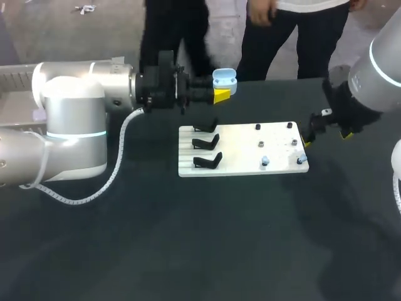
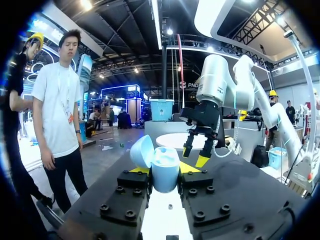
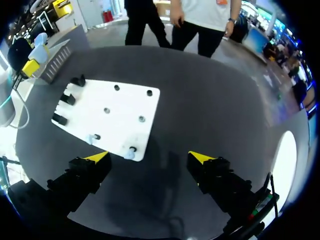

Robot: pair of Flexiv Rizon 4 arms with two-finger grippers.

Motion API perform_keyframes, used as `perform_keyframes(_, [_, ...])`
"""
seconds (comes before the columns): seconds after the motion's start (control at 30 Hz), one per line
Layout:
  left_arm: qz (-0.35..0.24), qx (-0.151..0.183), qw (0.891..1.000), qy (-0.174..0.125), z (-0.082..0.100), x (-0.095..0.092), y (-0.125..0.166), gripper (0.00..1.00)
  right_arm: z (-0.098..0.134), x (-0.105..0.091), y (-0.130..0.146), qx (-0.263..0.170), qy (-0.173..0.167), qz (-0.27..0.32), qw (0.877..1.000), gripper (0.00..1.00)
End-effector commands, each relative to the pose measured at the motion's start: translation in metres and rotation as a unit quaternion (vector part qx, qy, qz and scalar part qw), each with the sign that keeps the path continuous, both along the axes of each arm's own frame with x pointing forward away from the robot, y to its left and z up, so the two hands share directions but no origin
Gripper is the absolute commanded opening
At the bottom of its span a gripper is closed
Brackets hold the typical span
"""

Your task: Pick up each earbud case from the left stands, insert the matching earbuds, close the lid, and place the case in the box.

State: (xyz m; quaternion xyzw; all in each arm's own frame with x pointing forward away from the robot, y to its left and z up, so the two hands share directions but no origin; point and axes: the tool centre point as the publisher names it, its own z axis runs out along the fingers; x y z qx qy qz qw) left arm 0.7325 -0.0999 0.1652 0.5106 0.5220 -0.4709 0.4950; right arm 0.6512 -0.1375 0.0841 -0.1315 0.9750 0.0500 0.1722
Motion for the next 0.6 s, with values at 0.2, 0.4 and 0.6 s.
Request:
perform_keyframes(0.2, [0.009,0.001,1.000,-0.001,0.002,-0.006,0.000,0.00,-0.018,-0.016,0.017,-0.016,0.012,0.016,1.000,1.00])
perform_keyframes(0.4, [0.009,0.001,1.000,-0.001,0.002,-0.006,0.000,0.00,-0.025,-0.021,0.026,-0.044,0.018,0.059,0.997,1.00])
perform_keyframes(0.6, [0.009,0.001,1.000,-0.001,0.002,-0.006,0.000,0.00,-0.037,-0.024,0.030,-0.061,0.034,0.075,0.995,1.00])
